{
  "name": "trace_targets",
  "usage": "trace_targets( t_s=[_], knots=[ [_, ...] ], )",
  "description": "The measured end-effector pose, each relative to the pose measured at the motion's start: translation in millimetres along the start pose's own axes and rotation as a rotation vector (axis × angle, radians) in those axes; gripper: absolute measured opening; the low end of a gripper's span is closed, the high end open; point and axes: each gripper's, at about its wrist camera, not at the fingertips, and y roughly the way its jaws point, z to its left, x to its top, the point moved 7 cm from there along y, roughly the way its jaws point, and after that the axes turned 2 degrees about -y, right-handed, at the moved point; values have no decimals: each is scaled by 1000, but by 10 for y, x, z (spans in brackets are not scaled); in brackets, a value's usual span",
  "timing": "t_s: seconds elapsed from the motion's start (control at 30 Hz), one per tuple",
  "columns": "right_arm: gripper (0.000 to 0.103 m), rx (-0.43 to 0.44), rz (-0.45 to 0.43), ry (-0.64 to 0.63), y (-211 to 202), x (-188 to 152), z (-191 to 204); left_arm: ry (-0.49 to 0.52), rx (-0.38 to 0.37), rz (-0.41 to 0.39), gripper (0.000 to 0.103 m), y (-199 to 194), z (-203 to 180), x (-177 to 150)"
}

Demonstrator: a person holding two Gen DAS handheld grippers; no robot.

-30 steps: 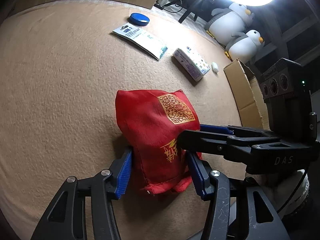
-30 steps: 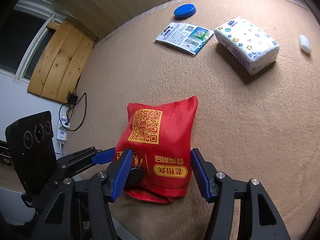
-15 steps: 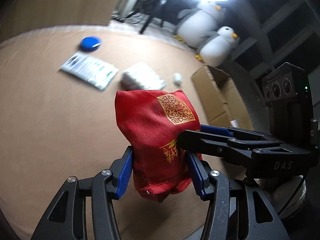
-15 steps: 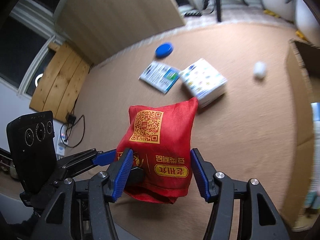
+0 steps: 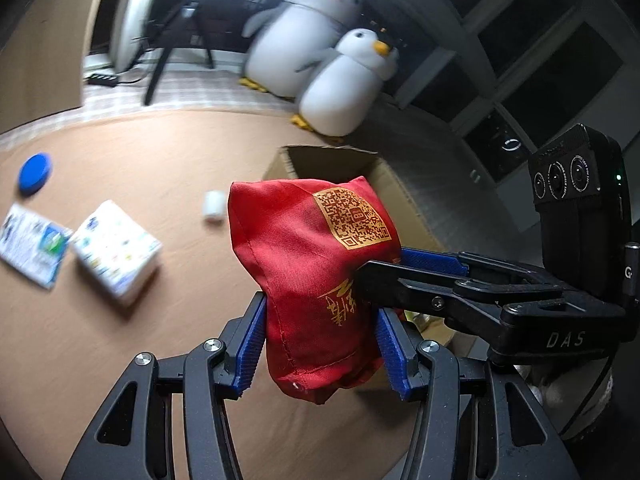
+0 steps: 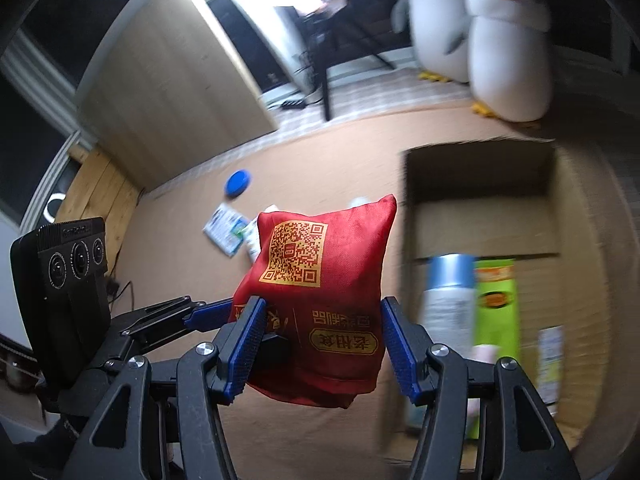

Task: Organize objects
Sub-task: 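Lift the red bag with the left tool while the right tool also pinches it, then carry the red bag over the box and open both tools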

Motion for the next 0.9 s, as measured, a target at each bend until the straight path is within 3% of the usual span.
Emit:
trace_targets(
  t_s=[0.47,0.9],
  knots=[
    [55,-96,-46,46,-212,248,-830,52,-15,26,55,718,-577,355],
    [55,-130,-62,96,-246,267,-1104,91,12,47,58,889,-650,420]
  ],
)
